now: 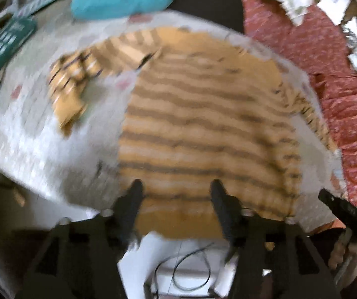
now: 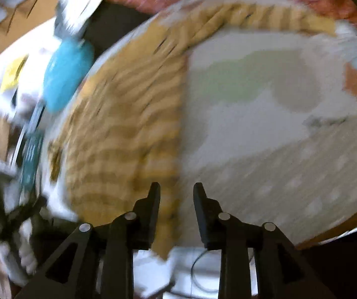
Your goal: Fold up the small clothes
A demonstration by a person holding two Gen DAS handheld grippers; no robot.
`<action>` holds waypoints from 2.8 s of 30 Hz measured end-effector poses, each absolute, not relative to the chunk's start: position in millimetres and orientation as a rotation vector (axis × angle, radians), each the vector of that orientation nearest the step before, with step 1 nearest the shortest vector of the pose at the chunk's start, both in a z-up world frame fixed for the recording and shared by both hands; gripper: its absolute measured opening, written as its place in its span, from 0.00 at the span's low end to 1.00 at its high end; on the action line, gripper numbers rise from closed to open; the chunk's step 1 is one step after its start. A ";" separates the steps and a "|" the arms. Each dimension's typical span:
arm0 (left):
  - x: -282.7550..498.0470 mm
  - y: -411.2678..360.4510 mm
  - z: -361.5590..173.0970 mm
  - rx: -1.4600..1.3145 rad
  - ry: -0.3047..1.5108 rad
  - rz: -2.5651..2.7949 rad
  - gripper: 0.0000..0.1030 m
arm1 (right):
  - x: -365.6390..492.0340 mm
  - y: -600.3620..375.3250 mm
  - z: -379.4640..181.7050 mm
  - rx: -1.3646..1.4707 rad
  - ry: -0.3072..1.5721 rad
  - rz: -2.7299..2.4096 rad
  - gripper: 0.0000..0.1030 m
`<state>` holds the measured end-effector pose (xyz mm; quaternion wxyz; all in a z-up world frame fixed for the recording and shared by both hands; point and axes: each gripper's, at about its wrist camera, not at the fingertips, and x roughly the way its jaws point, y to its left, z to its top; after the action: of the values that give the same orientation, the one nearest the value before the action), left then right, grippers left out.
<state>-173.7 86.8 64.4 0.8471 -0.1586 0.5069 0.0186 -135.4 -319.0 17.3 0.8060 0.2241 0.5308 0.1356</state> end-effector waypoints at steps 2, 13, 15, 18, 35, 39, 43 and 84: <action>-149.2 74.9 65.7 -0.301 1.047 0.019 0.67 | -114.2 -354.2 20.6 0.540 1.085 0.180 0.31; -46.4 51.9 30.2 -0.257 1.003 -0.037 0.67 | -0.9 -507.7 -8.4 0.961 0.904 -0.262 0.53; -44.6 56.5 16.0 -0.289 1.025 -0.034 0.67 | 20.8 -513.1 -16.4 0.983 0.901 -0.316 0.53; -38.0 65.8 -2.4 -0.342 1.090 -0.031 0.67 | 46.5 -519.2 -23.6 0.968 0.891 -0.410 0.51; -44.8 157.3 20.7 -0.460 0.958 0.157 0.67 | 99.0 -481.4 173.7 0.366 0.705 -0.448 0.05; -48.0 186.6 22.2 -0.502 0.934 0.213 0.67 | 122.8 -372.2 195.7 0.283 0.718 -0.175 0.05; -51.9 210.3 18.4 -0.580 0.939 0.241 0.67 | 138.2 -247.8 181.1 0.190 0.788 0.097 0.05; 77.0 115.0 4.6 -0.488 1.059 0.100 0.67 | 85.1 -217.9 -4.3 0.134 1.147 0.132 0.08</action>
<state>77.0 115.0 4.6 0.8336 -0.2302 0.4999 0.0470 85.1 -217.9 -4.3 0.8359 0.0634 0.5417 0.0626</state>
